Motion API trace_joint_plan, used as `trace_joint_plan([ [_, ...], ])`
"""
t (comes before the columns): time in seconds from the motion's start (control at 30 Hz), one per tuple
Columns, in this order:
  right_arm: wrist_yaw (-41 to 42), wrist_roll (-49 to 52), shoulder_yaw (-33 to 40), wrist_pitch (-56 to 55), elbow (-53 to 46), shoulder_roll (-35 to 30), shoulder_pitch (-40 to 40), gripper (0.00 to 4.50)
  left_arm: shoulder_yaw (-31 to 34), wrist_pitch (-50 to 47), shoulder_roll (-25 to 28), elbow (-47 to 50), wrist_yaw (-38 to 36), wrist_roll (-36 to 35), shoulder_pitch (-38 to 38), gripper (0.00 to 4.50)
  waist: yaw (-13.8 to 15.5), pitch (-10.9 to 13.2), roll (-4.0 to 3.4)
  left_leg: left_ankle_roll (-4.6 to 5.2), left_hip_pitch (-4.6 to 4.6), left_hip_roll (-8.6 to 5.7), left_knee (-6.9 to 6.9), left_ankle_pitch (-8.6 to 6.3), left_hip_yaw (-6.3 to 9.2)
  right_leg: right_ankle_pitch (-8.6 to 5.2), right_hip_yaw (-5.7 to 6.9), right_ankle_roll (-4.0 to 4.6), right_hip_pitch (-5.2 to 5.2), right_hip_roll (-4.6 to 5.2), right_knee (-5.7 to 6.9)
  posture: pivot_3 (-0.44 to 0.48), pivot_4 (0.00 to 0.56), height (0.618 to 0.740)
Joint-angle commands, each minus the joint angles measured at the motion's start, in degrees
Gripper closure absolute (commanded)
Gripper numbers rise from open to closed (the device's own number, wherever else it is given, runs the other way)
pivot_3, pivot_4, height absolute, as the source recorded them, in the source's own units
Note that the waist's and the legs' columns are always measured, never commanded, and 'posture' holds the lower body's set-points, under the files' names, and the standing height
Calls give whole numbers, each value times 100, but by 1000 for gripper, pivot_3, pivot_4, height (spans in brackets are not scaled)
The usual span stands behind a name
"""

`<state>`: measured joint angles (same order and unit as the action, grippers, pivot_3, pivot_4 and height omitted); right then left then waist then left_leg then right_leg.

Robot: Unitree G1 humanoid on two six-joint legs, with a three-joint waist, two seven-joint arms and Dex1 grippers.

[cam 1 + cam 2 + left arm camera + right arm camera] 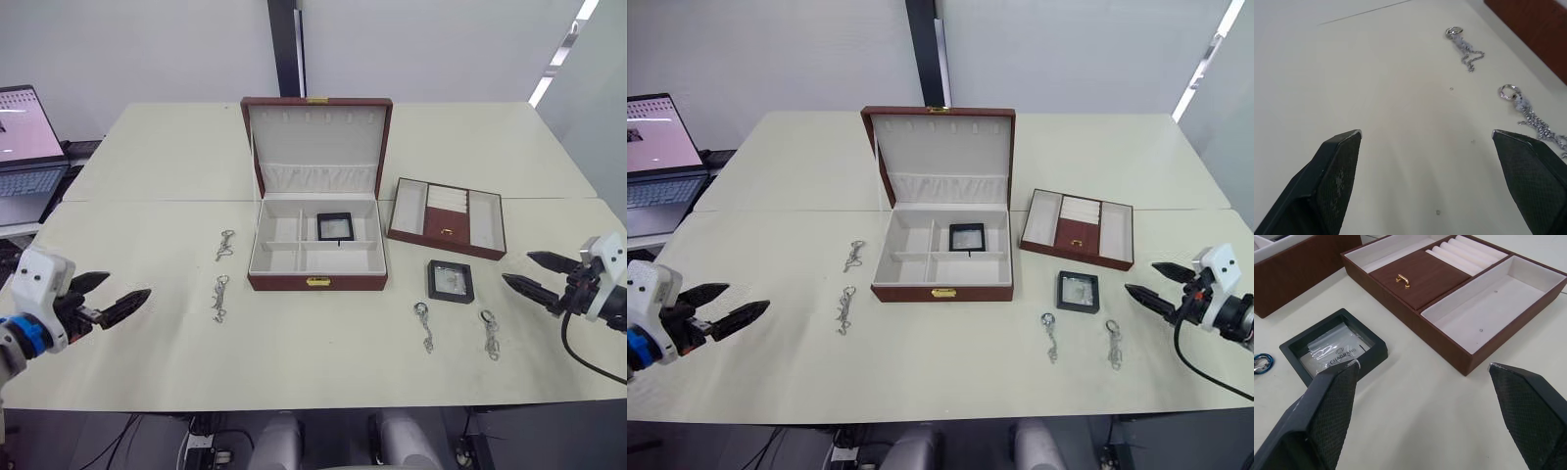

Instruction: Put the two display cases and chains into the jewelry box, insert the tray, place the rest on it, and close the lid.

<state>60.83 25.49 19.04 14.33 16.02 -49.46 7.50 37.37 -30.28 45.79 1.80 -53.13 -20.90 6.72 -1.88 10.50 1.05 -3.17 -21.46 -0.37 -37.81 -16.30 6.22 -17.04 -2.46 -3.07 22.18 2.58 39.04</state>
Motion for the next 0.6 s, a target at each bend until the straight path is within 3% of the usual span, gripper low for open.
trace_joint_plan([
  [0.03,-83,-60,164,-228,89,40,-4,0,254,372,-92,-78,259,-2,140,64,0,0,0,0,0,0,0,0,0,0,1,0,0,-1,0,0,150,740],
  [0.27,-158,-127,157,-419,276,171,-22,0,146,1070,-356,-535,712,159,369,64,1,-1,-1,0,2,0,0,0,-2,1,-1,-1,0,-2,1,0,150,740],
  [0.6,-179,-145,171,-490,334,208,-19,0,-57,1174,-238,-670,737,111,261,64,0,-1,-2,0,3,-1,0,0,-2,1,-1,-2,-1,-1,1,0,150,740],
])
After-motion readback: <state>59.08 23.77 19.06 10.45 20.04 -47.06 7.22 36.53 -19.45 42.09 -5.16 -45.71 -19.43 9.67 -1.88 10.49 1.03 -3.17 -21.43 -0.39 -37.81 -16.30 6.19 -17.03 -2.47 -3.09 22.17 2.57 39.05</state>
